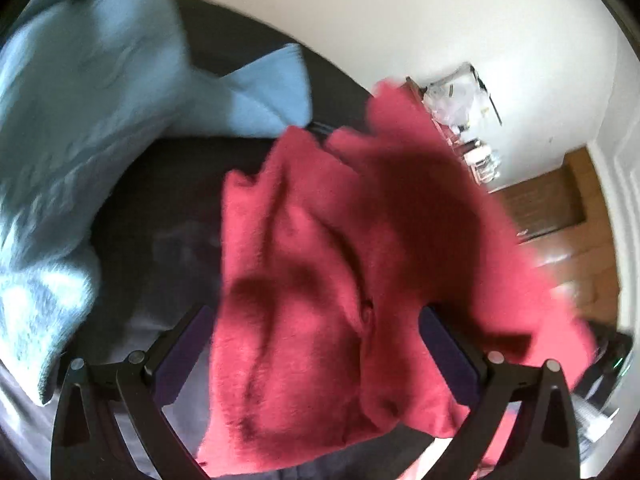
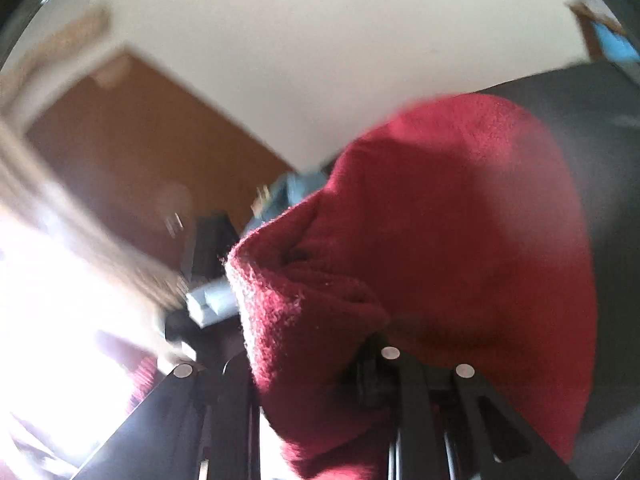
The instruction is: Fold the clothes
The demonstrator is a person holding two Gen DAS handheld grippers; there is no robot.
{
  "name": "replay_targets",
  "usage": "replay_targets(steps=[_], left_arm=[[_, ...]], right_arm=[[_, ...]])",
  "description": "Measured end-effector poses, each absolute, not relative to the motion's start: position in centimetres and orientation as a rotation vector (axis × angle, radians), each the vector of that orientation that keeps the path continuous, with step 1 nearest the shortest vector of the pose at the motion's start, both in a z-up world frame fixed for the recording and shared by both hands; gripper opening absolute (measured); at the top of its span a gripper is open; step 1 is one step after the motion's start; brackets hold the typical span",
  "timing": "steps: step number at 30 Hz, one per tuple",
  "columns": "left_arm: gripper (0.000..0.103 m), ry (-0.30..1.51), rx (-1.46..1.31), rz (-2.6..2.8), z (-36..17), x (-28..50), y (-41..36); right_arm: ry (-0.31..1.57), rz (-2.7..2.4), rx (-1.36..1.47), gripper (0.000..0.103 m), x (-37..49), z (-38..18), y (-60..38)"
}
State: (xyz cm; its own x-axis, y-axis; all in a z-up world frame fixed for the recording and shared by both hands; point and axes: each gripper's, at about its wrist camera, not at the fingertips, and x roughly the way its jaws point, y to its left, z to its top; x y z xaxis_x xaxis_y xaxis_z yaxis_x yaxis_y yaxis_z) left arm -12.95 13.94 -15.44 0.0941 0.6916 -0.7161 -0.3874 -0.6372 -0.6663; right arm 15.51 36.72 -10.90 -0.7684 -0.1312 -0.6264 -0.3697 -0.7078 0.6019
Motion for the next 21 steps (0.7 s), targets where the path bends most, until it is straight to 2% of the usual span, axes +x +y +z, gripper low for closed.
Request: replay_targets(steps=[4, 6, 12, 21], left_arm=[[0.102, -0.327, -1.627, 1.667, -17.5, -13.6, 12.4], [0.102, -0.344, -1.635, 1.656, -17.9, -13.7, 12.0], [0.102, -0.309, -1.602, 1.664, -17.6, -13.9, 12.5], [0.102, -0.249, -1.604, 1.725, -18.4, -14.3, 12.0]], right_arm=[[0.968, 2.656, -1.167, 0.022, 10.3, -12.3, 32.3], [0.958, 2.639, -1.189, 0.022, 9.8, -13.2, 31.5], [0.828, 2.686, -1.192, 0.023, 10.4, -12.7, 29.7], [0.452, 2.643, -1.356, 0.024, 11.1, -15.6, 27.3]])
